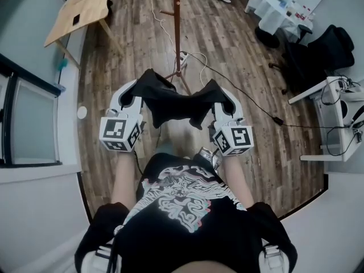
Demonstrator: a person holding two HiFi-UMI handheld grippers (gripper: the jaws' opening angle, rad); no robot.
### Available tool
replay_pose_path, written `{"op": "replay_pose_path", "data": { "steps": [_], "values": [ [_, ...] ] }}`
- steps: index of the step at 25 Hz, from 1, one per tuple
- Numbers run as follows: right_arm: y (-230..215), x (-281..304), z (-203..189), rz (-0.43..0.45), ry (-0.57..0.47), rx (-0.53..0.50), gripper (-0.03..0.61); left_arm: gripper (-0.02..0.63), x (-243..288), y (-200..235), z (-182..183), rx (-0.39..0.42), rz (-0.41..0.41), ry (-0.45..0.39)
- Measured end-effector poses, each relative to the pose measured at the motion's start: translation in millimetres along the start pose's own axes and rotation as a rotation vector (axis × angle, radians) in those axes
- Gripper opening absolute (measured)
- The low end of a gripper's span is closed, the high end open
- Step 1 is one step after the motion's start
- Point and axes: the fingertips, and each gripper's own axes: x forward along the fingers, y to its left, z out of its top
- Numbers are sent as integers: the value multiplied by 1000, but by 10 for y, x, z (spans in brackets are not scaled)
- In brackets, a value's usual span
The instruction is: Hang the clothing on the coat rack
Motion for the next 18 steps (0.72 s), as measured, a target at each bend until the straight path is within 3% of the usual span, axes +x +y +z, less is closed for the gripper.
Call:
{"op": "replay_pose_path", "data": {
  "steps": [10,18],
  "values": [
    [-62,78,24,18,-17,3,11,-2,131,-13,2,-1,1,-5],
    [-224,431,51,42,-35,7,11,-2,533,186,-52,-27,6,0]
  ]
}}
